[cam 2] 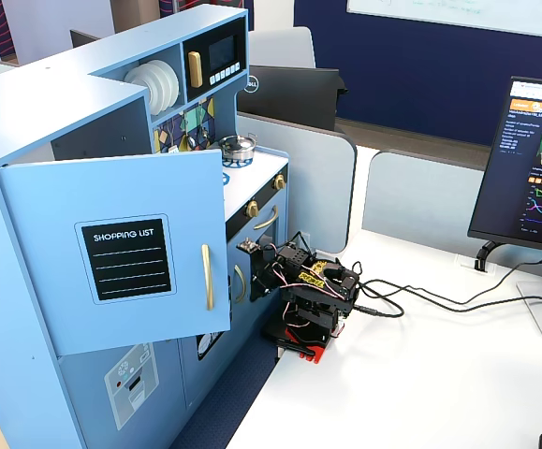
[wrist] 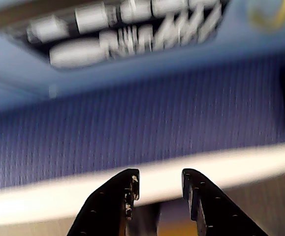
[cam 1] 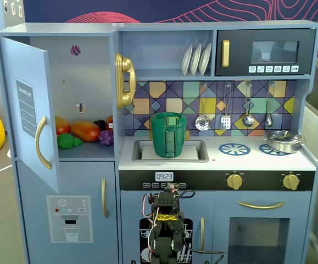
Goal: Pick up the lid from the counter and put it on the green recipient
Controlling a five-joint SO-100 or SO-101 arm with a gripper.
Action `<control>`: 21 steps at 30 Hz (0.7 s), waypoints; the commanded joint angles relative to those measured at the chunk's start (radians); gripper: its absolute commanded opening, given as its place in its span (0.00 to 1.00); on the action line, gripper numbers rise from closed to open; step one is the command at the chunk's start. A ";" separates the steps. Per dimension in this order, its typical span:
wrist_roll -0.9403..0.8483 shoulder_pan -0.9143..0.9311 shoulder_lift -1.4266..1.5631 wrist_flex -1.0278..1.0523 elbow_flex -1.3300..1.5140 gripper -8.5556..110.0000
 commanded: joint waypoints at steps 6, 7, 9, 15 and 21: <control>-0.023 -0.021 0.011 0.314 -0.005 0.09; -0.023 -0.021 0.011 0.328 -0.005 0.09; -0.021 -0.021 0.011 0.333 -0.005 0.10; -0.026 -0.040 0.011 0.333 -0.005 0.11; -0.026 -0.040 0.011 0.333 -0.005 0.12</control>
